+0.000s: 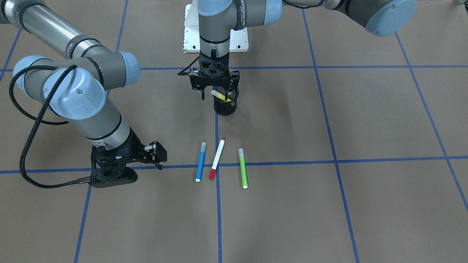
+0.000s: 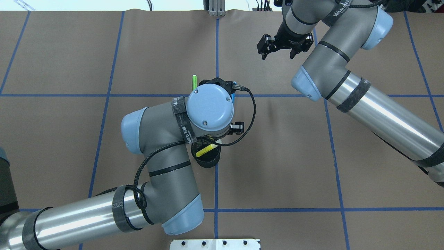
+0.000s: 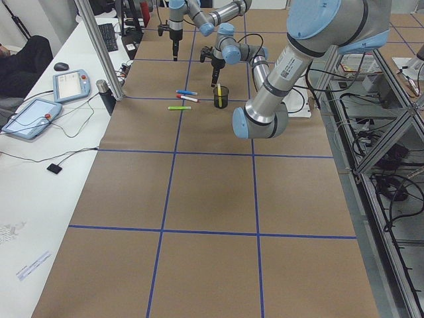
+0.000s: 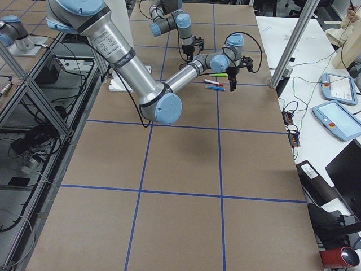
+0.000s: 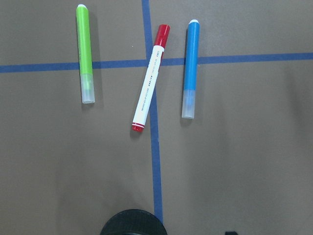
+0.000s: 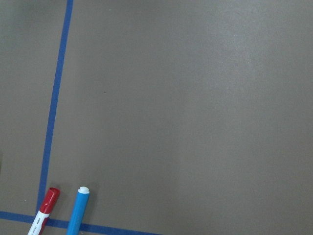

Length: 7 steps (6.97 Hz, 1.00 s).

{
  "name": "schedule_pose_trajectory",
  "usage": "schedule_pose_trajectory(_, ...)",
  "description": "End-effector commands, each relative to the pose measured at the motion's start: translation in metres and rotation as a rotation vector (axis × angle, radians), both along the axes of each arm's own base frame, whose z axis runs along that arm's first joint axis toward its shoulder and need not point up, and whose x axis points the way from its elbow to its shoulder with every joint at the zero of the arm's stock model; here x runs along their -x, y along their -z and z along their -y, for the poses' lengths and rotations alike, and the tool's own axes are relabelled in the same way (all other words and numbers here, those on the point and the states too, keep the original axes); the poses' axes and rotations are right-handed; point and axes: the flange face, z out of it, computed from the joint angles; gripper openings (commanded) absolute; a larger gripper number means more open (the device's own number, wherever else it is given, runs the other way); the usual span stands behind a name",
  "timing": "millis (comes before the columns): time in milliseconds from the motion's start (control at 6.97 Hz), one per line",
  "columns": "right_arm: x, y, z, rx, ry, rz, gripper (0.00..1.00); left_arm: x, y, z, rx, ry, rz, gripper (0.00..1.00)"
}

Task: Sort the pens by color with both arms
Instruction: 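Lower the left gripper into the cup and grasp the yellow highlighter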

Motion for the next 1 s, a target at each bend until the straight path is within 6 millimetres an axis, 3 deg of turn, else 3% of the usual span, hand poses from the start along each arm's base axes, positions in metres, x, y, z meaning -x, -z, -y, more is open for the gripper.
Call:
schedule_pose_trajectory(0,0.0011,-0.0021,0.0003,0.001,0.002,-0.003,1.0,-0.0111,-0.0015,-0.0082,-0.011,-0.008,0.015,0.71)
schedule_pose_trajectory(861,0.0021,-0.0023,-0.0003,0.002,0.004,-0.004,1.0,-0.0095,-0.0073,-0.0099,-0.006,-0.009,0.028,0.57)
